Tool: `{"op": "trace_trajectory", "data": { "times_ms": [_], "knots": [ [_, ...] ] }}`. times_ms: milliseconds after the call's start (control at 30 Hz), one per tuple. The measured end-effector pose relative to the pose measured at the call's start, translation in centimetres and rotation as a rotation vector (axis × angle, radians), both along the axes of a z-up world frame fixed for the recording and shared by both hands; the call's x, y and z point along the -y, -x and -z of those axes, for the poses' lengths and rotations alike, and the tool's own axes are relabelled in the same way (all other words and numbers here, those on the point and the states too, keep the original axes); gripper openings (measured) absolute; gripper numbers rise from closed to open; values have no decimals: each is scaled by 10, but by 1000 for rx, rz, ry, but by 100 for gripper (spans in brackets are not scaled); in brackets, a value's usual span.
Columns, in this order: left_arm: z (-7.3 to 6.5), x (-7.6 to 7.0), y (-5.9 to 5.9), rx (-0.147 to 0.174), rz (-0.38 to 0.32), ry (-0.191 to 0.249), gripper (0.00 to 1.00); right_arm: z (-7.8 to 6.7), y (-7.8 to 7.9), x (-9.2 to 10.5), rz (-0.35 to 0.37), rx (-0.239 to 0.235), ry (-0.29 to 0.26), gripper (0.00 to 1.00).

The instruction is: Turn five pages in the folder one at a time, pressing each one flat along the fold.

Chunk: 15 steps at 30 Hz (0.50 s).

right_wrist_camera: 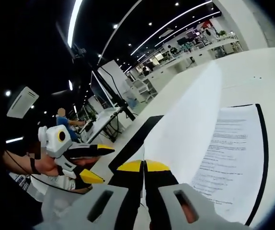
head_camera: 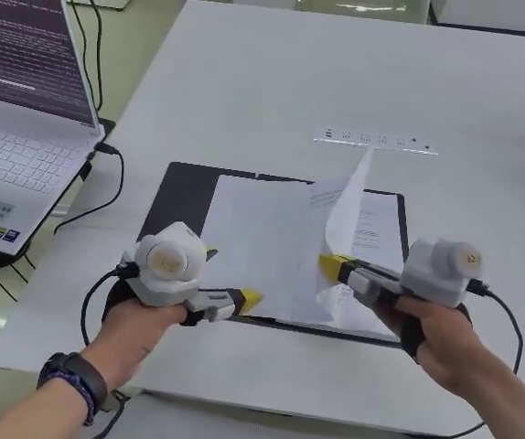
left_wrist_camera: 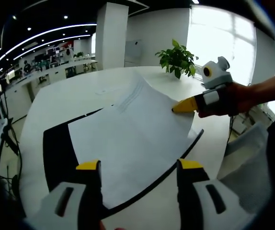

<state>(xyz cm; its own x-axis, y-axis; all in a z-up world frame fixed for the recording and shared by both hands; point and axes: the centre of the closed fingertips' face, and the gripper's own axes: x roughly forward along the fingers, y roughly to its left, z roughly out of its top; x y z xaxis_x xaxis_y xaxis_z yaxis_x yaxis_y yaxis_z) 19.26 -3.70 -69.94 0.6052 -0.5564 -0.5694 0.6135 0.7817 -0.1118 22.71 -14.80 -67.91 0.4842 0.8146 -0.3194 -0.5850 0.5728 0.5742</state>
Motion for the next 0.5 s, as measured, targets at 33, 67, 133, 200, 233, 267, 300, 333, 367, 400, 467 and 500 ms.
{"op": "trace_trajectory", "data": {
  "times_ms": [33, 67, 133, 200, 233, 267, 300, 333, 367, 400, 467, 500],
  "knots": [
    [0, -4, 1, 1, -7, 2, 63, 0, -1, -3, -2, 0, -3, 0],
    [0, -7, 2, 1, -14, 4, 63, -2, -2, -8, -7, 0, -9, 0],
    [0, -16, 4, -2, -34, 7, 63, -3, -4, -14, -12, 0, -13, 0],
    [1, -25, 6, -3, -47, 9, 63, -5, -5, -23, -18, 1, -22, 0],
    [1, -28, 6, -4, -51, 10, 63, -5, -6, -27, -21, 0, -27, 0],
    [1, -33, 7, -5, -57, 11, 63, -5, -7, -31, -24, -1, -29, 0],
    [2, -35, 8, -4, -61, 10, 63, -5, -6, -34, -26, -1, -30, 0],
    [2, -38, 9, -4, -65, 10, 63, -5, -6, -37, -29, -2, -32, 0],
    [2, -42, 9, -4, -71, 12, 63, -6, -5, -43, -34, -3, -35, 0],
    [2, -45, 10, -3, -77, 13, 63, -6, -4, -46, -39, -4, -36, 0],
    [1, -50, 10, 0, -85, 15, 64, -4, -2, -54, -49, -7, -35, 0],
    [1, -53, 10, 2, -96, 20, 64, -3, -1, -58, -55, -10, -36, 0]
  ]
}}
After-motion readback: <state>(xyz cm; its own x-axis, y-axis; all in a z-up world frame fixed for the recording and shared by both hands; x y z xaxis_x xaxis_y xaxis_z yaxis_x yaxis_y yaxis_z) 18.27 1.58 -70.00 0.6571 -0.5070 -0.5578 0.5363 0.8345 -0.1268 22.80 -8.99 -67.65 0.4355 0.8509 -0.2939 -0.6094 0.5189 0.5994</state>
